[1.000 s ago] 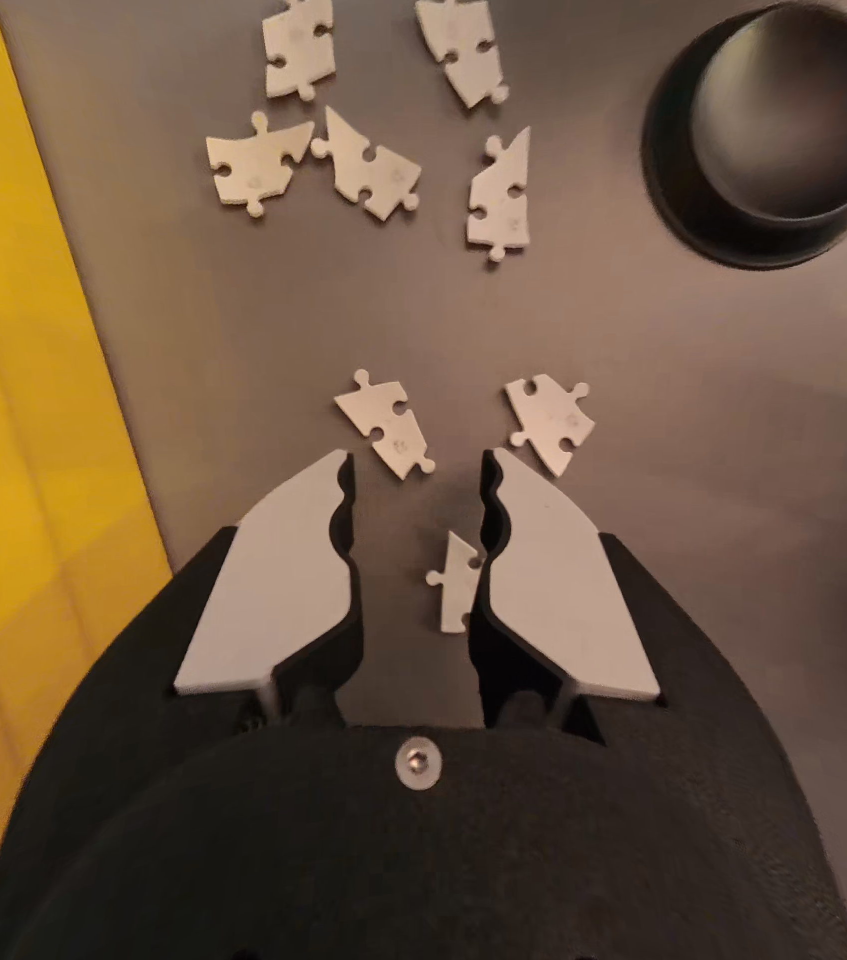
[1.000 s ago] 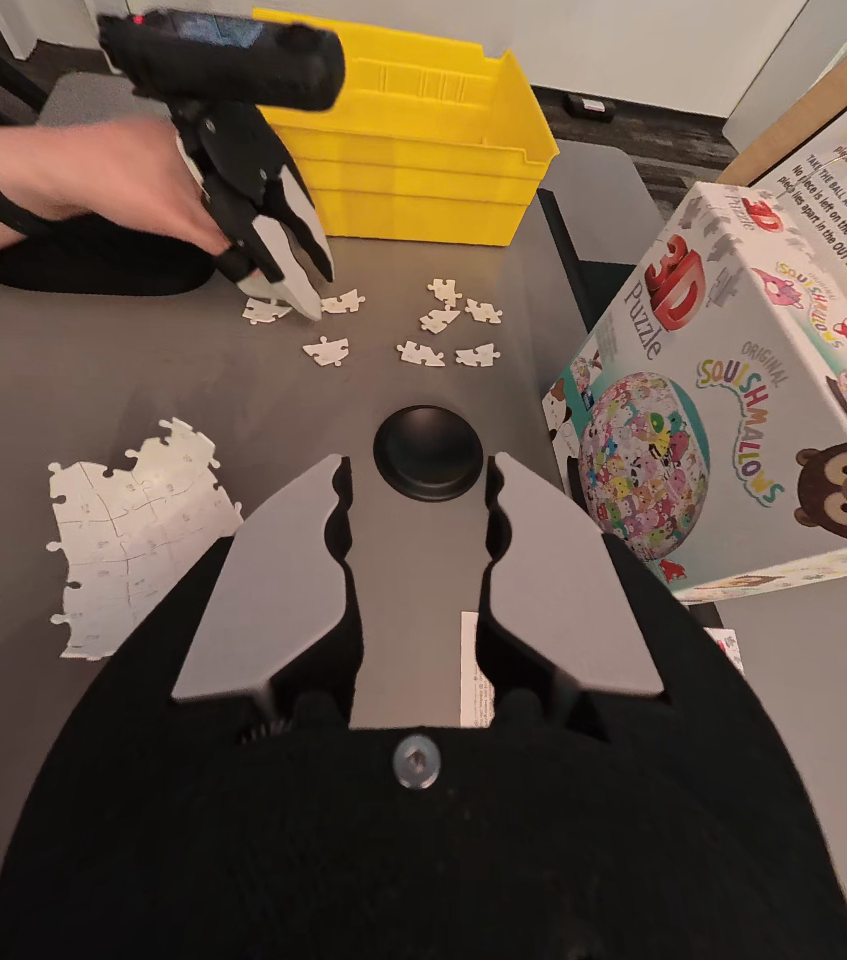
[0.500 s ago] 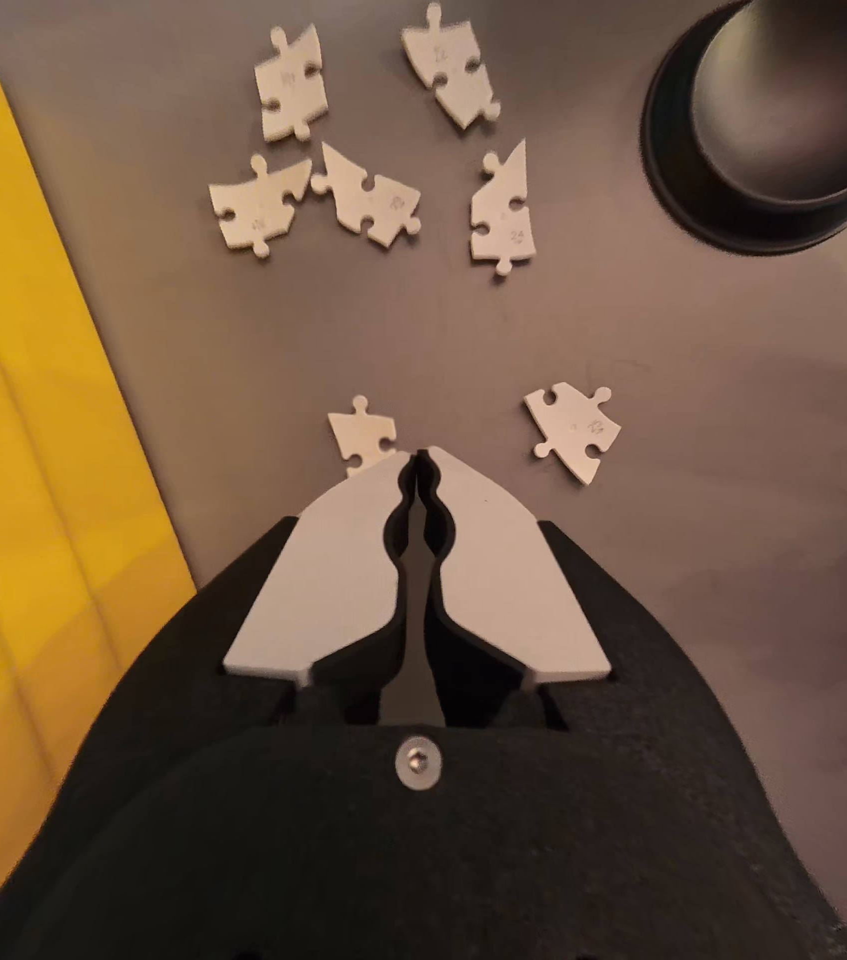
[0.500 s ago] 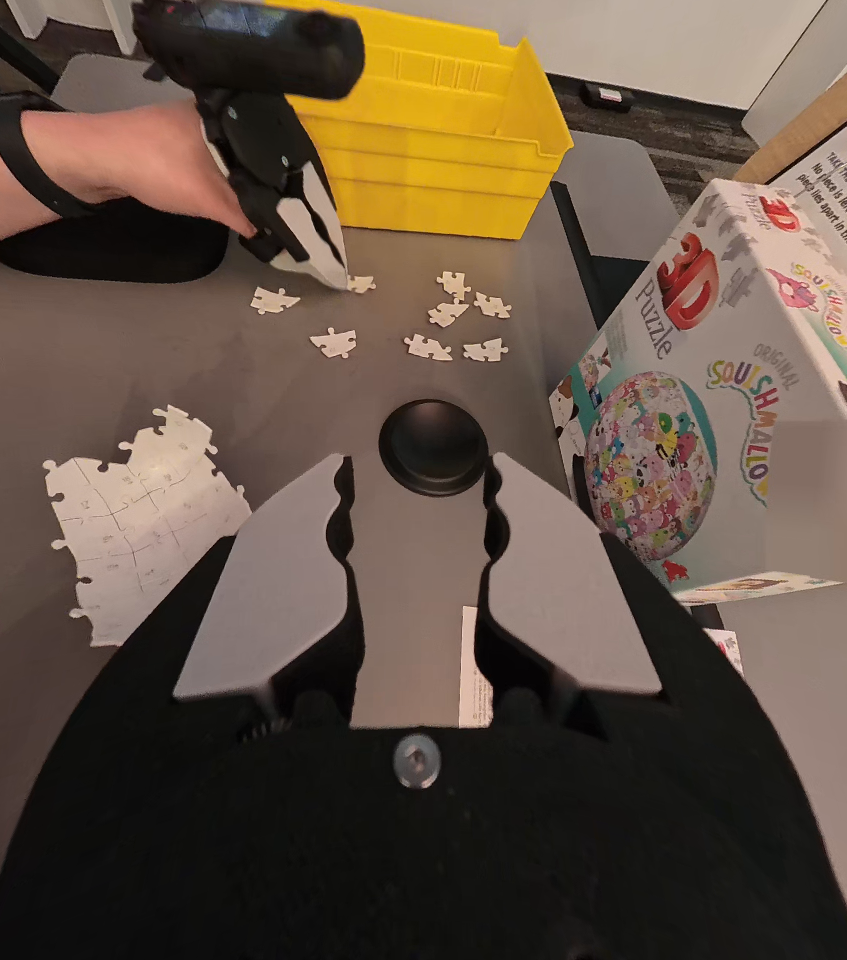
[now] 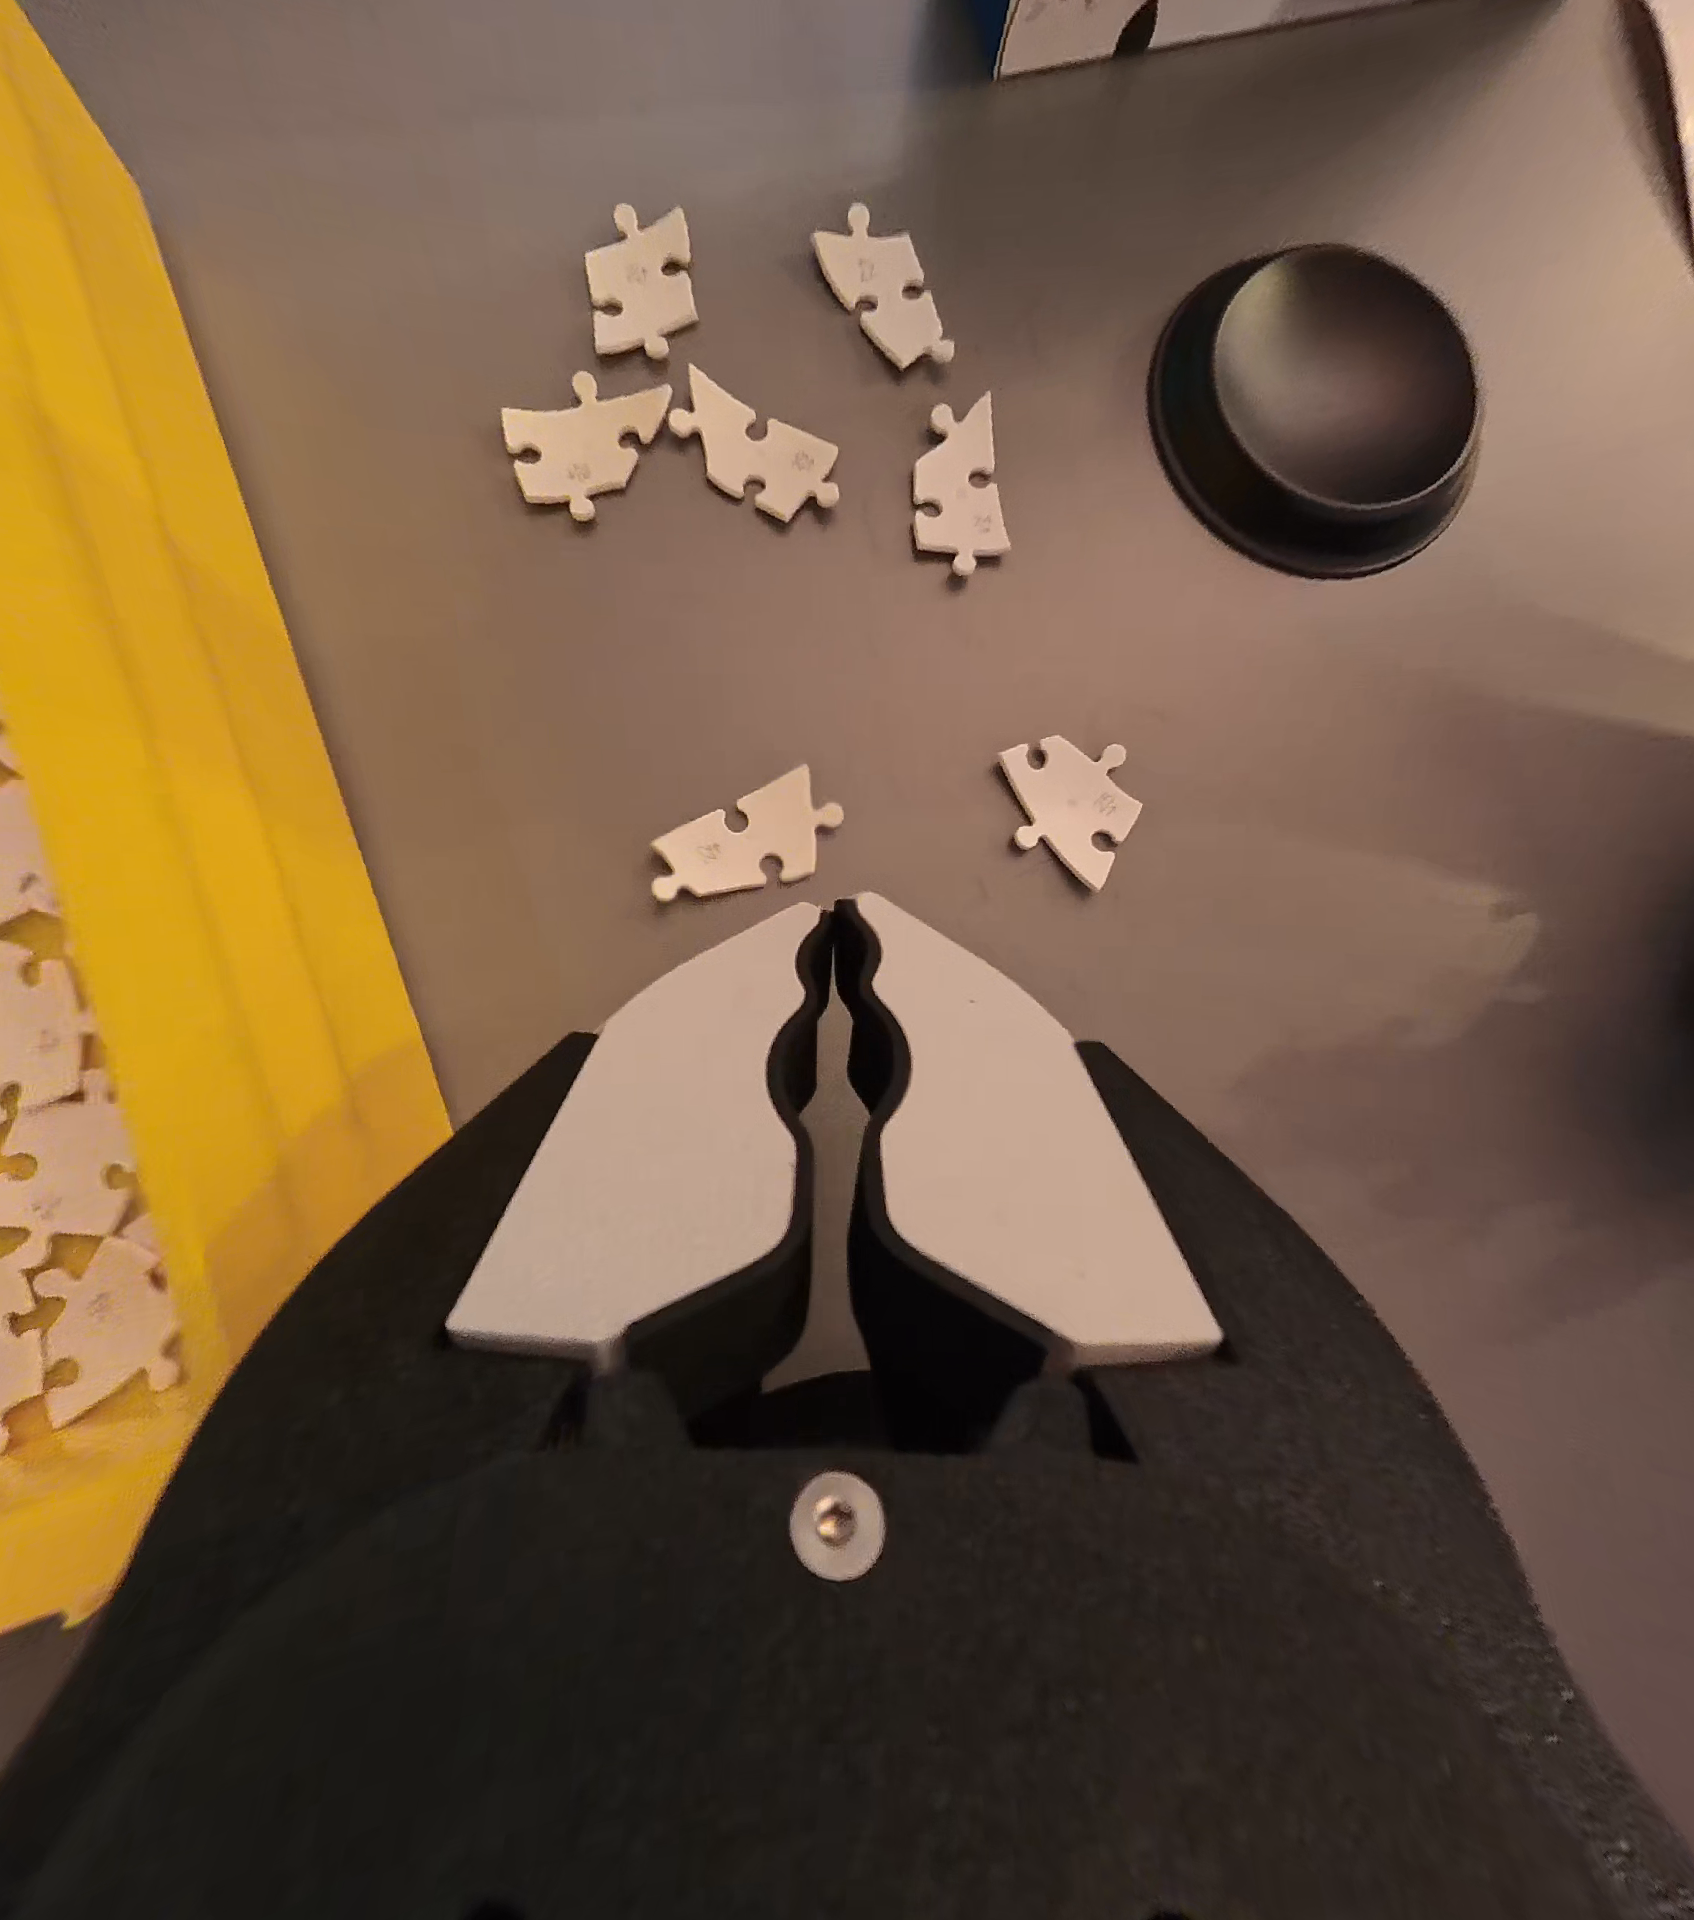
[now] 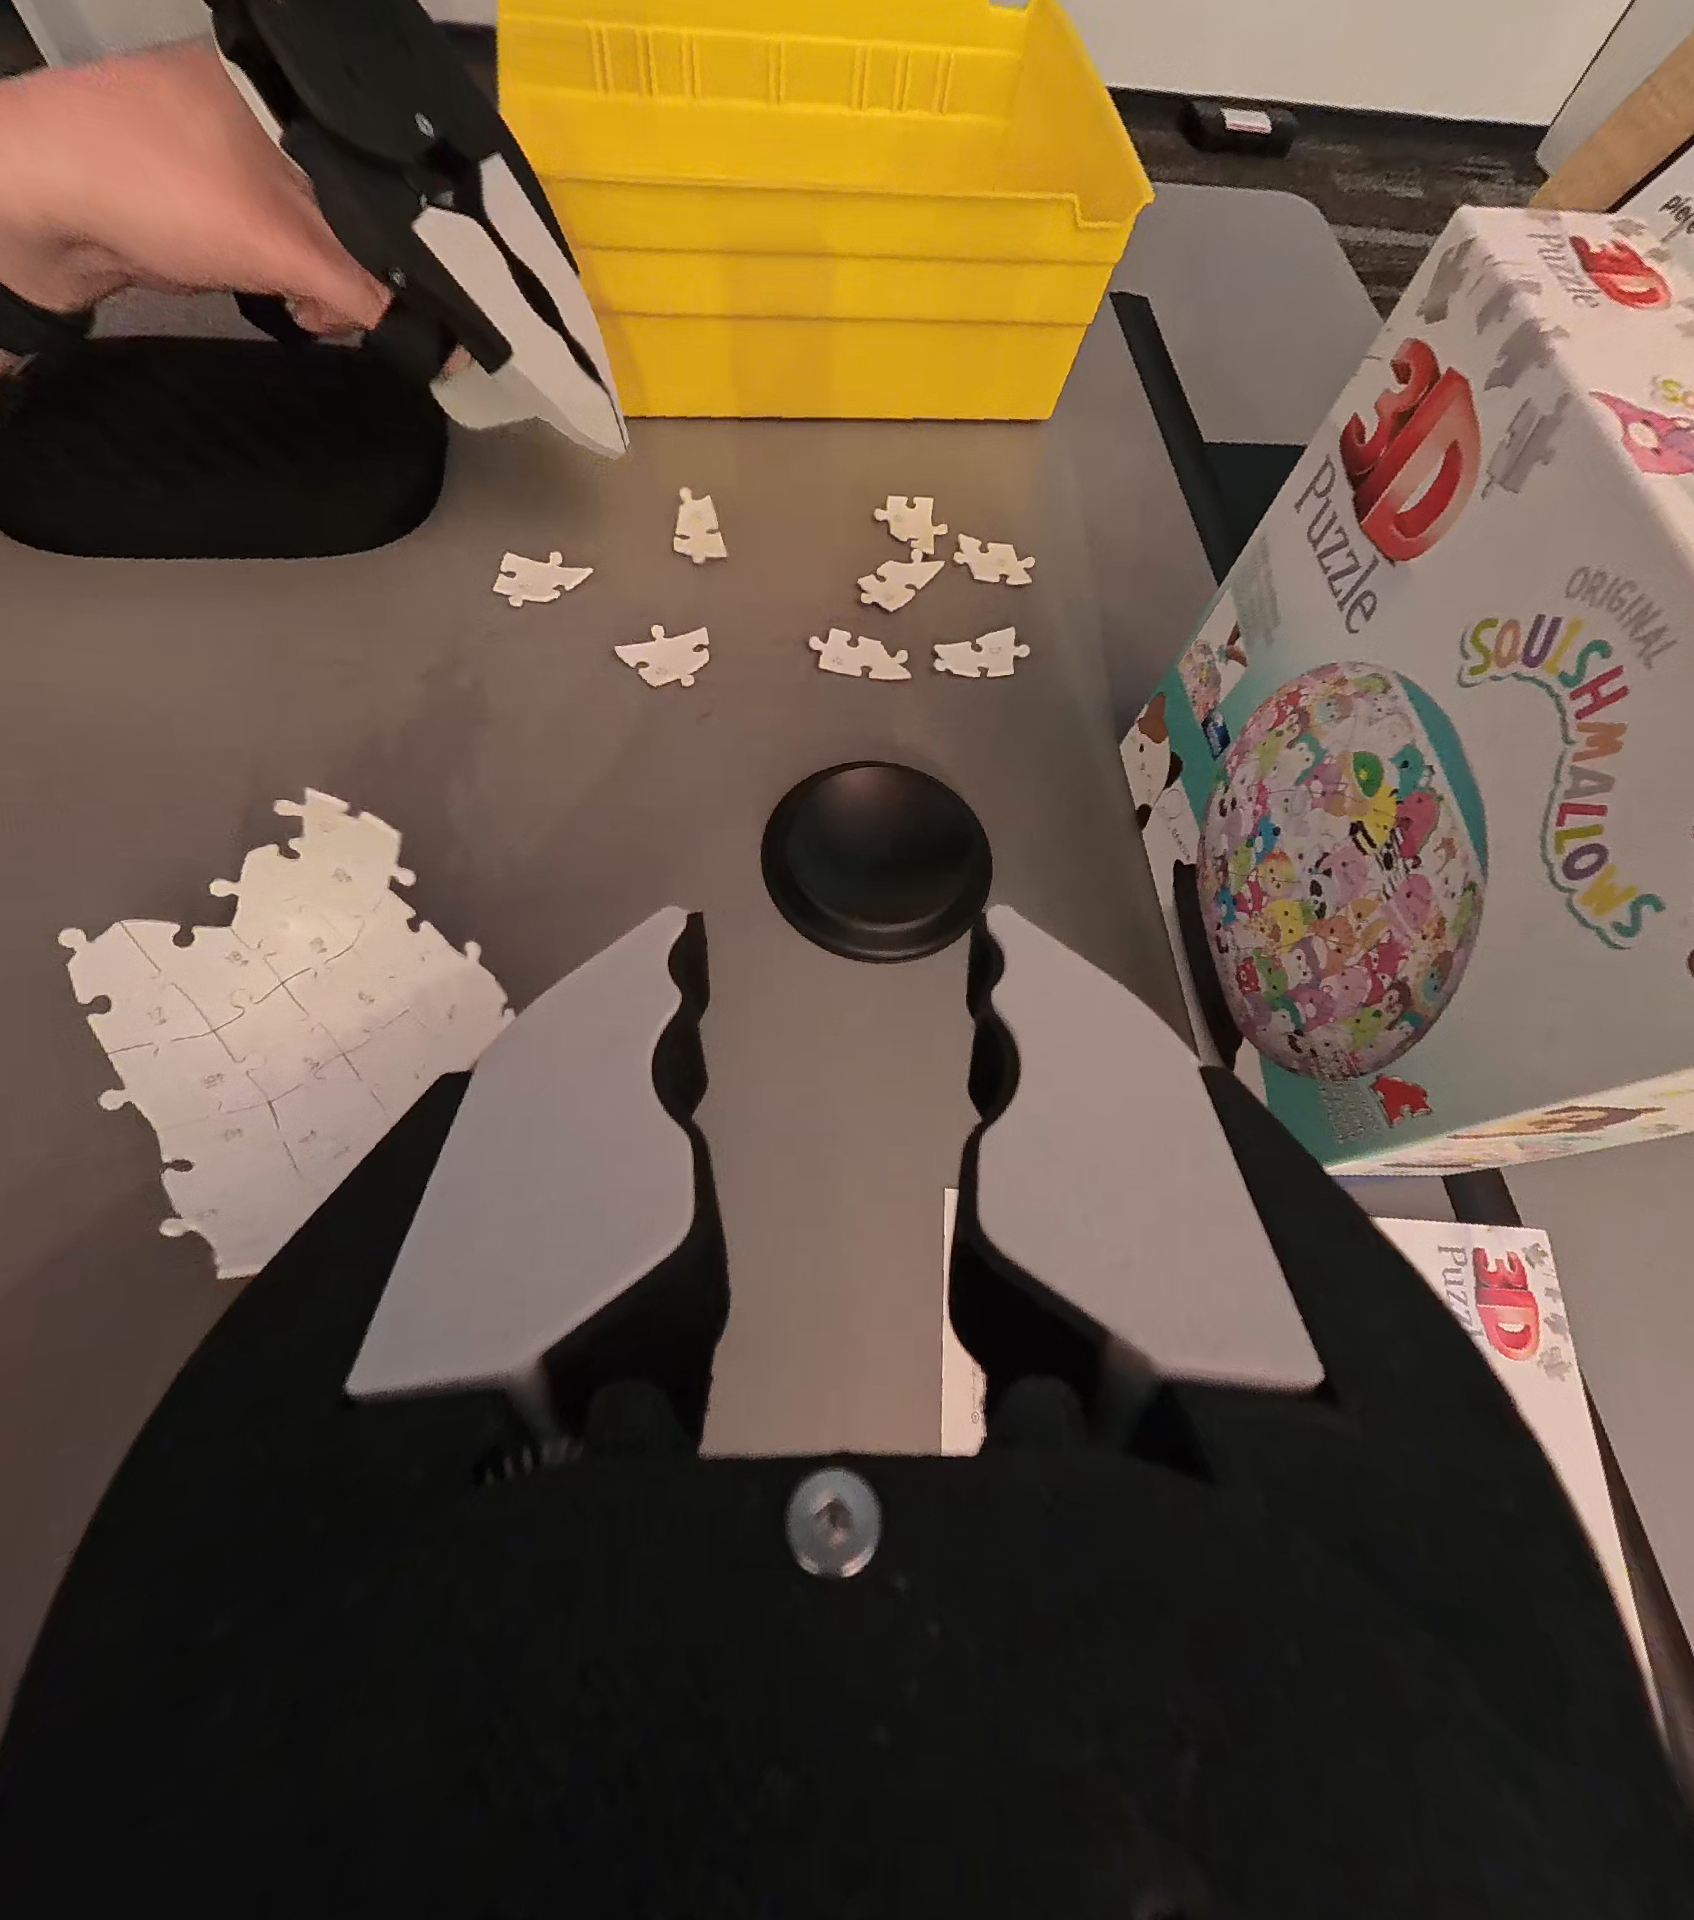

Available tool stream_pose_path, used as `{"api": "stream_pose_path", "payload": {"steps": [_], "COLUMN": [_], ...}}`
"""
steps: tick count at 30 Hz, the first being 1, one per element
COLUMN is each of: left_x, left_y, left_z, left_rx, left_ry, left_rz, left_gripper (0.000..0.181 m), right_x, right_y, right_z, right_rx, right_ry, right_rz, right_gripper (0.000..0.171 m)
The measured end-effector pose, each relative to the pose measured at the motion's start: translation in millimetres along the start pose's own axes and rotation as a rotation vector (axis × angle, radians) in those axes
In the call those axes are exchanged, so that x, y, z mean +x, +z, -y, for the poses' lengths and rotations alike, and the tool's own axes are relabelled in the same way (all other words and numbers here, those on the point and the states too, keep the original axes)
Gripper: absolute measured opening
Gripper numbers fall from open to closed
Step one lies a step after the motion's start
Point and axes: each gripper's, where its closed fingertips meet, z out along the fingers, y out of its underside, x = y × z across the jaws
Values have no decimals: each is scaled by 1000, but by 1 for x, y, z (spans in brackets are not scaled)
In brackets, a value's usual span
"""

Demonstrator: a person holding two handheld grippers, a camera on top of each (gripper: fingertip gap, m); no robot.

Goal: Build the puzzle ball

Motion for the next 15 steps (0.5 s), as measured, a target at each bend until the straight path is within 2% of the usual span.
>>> {"api": "stream_pose_path", "payload": {"steps": [4, 8, 10, 15], "left_x": [2, 3, 2, -12], "left_y": [-2, 13, 21, 28], "left_z": [3, 0, 1, 14], "left_rx": [-12, -76, -104, -118], "left_ry": [34, 80, 63, 35], "left_rz": [1, 9, 8, 34], "left_gripper": [0, 1, 13, 23], "right_x": [0, -1, -1, 0], "right_y": [2, 2, 2, 3], "right_z": [1, -2, -3, -4], "right_rx": [2, -19, -26, -30], "right_ry": [-4, -7, -8, -10], "right_rz": [4, 8, 10, 5], "right_gripper": [49, 49, 49, 49]}}
